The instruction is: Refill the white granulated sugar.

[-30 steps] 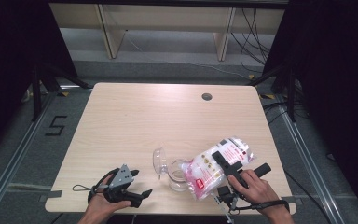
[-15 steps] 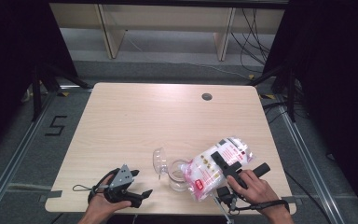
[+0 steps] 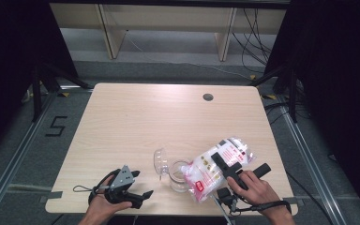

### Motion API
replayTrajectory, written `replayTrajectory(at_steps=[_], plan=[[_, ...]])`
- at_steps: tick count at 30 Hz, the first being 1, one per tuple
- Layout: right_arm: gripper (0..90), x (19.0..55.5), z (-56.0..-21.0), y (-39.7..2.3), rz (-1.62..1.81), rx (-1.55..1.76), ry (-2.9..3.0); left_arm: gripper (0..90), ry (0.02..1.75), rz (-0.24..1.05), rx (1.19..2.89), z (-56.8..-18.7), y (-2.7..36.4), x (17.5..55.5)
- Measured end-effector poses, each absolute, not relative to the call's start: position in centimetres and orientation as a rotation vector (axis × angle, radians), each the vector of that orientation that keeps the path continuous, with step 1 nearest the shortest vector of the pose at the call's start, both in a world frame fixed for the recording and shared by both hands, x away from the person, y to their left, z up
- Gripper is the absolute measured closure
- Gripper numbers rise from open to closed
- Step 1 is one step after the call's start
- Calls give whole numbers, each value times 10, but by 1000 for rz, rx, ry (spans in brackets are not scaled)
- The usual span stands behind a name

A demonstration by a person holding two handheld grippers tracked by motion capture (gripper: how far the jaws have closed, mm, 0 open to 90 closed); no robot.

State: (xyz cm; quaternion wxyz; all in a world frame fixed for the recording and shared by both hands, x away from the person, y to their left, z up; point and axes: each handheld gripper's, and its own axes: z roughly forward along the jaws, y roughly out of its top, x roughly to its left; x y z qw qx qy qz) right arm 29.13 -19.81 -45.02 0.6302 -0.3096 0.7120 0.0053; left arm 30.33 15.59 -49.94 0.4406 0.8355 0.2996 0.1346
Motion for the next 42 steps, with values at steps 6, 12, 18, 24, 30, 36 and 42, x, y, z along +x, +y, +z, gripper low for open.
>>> replayTrajectory(at_steps=[6, 12, 18, 24, 30, 36, 42], plan=[[536, 291, -452, -198, 29, -683, 1649, 155, 746, 313, 2068, -499, 155, 303], [538, 292, -451, -198, 24, -709, 1634, 155, 752, 323, 2061, -499, 155, 302], [540, 291, -449, -198, 15, -707, 1632, 155, 752, 312, 2065, -498, 155, 302], [541, 290, -450, -198, 19, -687, 1640, 155, 742, 315, 2082, -498, 156, 302], [542, 289, -448, -199, 15, -684, 1630, 155, 754, 323, 2069, -498, 155, 302], [543, 289, -446, -199, 2, -711, 1619, 155, 756, 315, 2062, -498, 155, 302], [544, 289, -445, -198, 5, -716, 1616, 155, 752, 319, 2067, -498, 155, 302]])
